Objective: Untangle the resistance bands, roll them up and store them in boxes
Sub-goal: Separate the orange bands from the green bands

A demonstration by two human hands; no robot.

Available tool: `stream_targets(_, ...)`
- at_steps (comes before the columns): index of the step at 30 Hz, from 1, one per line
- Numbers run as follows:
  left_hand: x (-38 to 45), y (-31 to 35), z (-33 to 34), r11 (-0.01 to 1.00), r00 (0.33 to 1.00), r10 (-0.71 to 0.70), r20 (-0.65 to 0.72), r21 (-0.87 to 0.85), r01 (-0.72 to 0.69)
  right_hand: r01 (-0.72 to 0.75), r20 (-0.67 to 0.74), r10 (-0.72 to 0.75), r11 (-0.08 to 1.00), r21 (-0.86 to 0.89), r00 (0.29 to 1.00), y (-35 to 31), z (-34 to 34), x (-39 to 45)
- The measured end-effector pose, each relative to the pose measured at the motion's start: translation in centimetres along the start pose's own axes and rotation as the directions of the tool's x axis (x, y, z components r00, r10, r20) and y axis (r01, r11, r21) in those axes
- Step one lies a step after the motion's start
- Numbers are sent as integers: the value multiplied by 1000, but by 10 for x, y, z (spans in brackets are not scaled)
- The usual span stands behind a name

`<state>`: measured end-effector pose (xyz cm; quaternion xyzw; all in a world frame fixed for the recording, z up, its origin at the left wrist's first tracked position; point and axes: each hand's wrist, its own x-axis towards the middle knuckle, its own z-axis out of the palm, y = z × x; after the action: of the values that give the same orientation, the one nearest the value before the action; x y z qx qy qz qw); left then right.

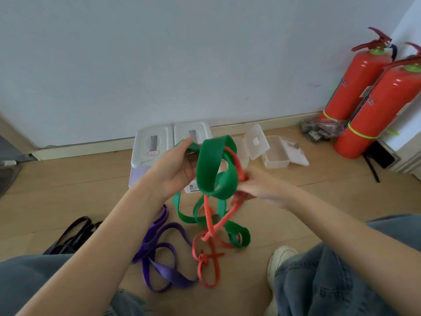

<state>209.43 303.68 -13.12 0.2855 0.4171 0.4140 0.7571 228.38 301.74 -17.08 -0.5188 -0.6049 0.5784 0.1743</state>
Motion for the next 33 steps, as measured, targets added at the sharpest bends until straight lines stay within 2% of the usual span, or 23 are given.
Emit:
stream_targets(2,1,-9,-7,996,995,-86,46,-22,87,13,-135,15,979,204,991,-10,-14,-6)
stream_targets(3,1,-15,-11,988,984,-154,87,-6,155,24,-211,20,979,202,977,-15,-20,-8)
stream_targets(4,0,-21,-13,974,967,-225,121,47,221,23,-276,13,992,126,961,-20,-26,-11)
stream_targets(6,-2,-28,-16,915,931,-338,138,277,292,-28,-378,-43,983,-179,925,-24,-41,-17)
stream_targets(7,-3,-30,-17,862,918,-375,129,413,294,-76,-417,-87,930,-359,905,-24,-50,-21)
stream_targets(9,-5,-31,-18,762,908,-396,137,601,242,-218,-439,-123,732,-646,890,-21,-64,-26)
stream_targets(11,-6,-29,-20,745,929,-337,151,647,165,-301,-399,-59,558,-773,915,-14,-65,-25)
stream_targets(12,-6,-28,-21,745,949,-289,127,652,140,-290,-357,-20,543,-788,934,-9,-63,-23)
stream_targets(14,-3,-30,-23,738,984,-174,49,668,97,-251,-285,41,603,-757,958,-3,-58,-20)
stream_targets(16,-1,-33,-23,771,998,-58,5,636,41,-244,-279,47,639,-730,959,-1,-57,-19)
stream_targets(18,-1,-33,-19,822,999,29,28,569,-40,-236,-313,7,672,-702,950,-2,-59,-18)
stream_targets(20,-2,-30,-17,838,992,61,109,535,-110,-189,-328,-61,712,-676,943,-4,-60,-19)
stream_targets(22,-2,-28,-16,817,983,92,159,552,-166,-137,-288,-77,746,-651,954,-10,-61,-23)
stream_targets(24,2,-31,-17,804,985,127,119,569,-172,-114,-222,-40,760,-639,974,-17,-63,-28)
stream_targets(25,5,-35,-18,774,988,135,79,614,-155,-102,-202,-36,768,-633,979,-19,-63,-29)
stream_targets(26,8,-39,-18,690,989,142,35,713,-125,-81,-203,-57,787,-611,978,-21,-63,-31)
stream_targets(28,13,-46,-24,391,987,155,-41,920,-23,-17,-258,-125,874,-485,958,-24,-63,-34)
stream_targets(29,14,-50,-29,253,984,159,-80,967,38,18,-284,-138,921,-389,949,-26,-62,-34)
stream_targets(30,16,-54,-34,160,982,156,-110,984,85,52,-284,-138,955,-291,949,-28,-59,-35)
stream_targets(31,18,-57,-38,123,984,147,-101,989,83,85,-253,-140,973,-215,957,-30,-54,-35)
stream_targets(32,18,-59,-38,151,992,119,-37,988,18,123,-199,-153,980,-156,968,-32,-47,-35)
stream_targets(33,18,-60,-34,245,996,56,68,966,-80,166,-139,-178,982,-89,974,-35,-38,-34)
